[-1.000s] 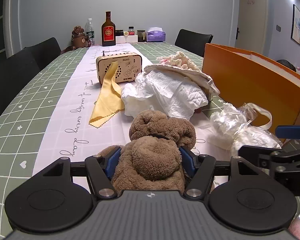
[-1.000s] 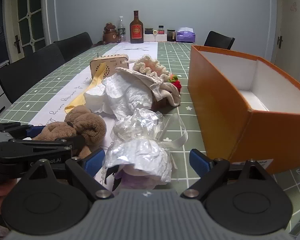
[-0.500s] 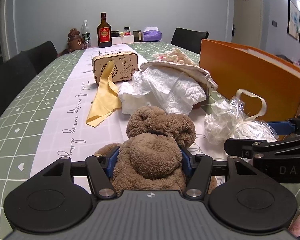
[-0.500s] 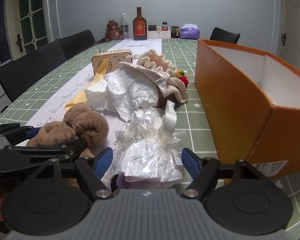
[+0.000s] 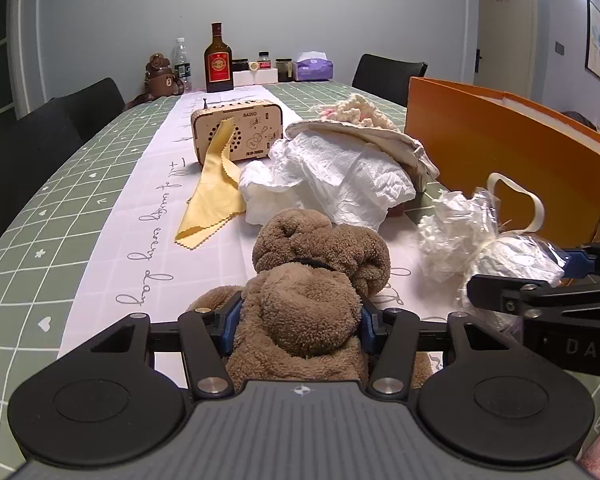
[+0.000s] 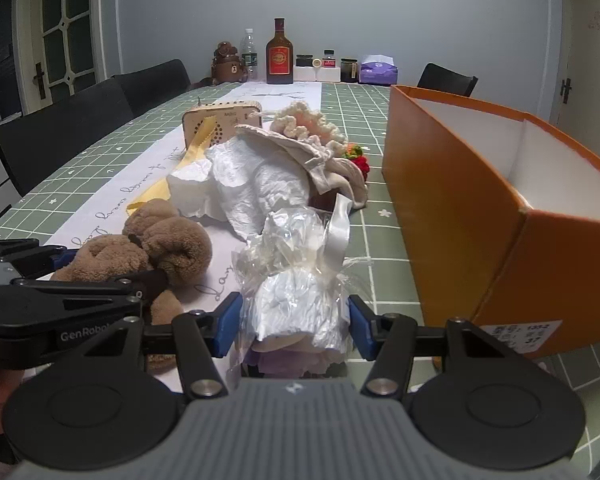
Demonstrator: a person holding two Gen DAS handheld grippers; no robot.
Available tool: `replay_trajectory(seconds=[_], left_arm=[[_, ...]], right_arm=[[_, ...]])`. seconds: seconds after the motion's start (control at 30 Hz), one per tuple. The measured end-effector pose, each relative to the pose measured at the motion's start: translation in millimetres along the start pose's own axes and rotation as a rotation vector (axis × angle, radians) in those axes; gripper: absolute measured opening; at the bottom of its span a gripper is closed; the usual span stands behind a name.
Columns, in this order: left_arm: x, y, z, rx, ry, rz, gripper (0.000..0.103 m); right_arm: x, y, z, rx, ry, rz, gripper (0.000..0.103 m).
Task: Organize soft objects
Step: 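Grasp the brown teddy bear with the left gripper while the right grasps the foil bundle, then carry the bear and foil bundle into the orange box and release them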
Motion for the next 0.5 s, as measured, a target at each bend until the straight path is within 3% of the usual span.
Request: replay_trajectory(seconds=[0.3, 0.5], left_arm=[[-2, -4, -10, -0.001, -0.013, -0.052, 0.059], [0, -13, -34, 0.054, -0.051, -0.057, 0.059]], right_arm=[[4, -3, -20, 0.06, -0.033, -0.013, 0.055], [10, -5, -29, 0.071, -0.084, 0.015, 0.055]])
Point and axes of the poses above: each gripper's, at about its wrist camera, not at the fingertips, and z roughly the way its jaws point, x to its right, y to its underside, the point moved 4 cm from there along z, roughly the way its jaws point, and after that the axes turned 11 degrees about y, right-handed, at the moved point
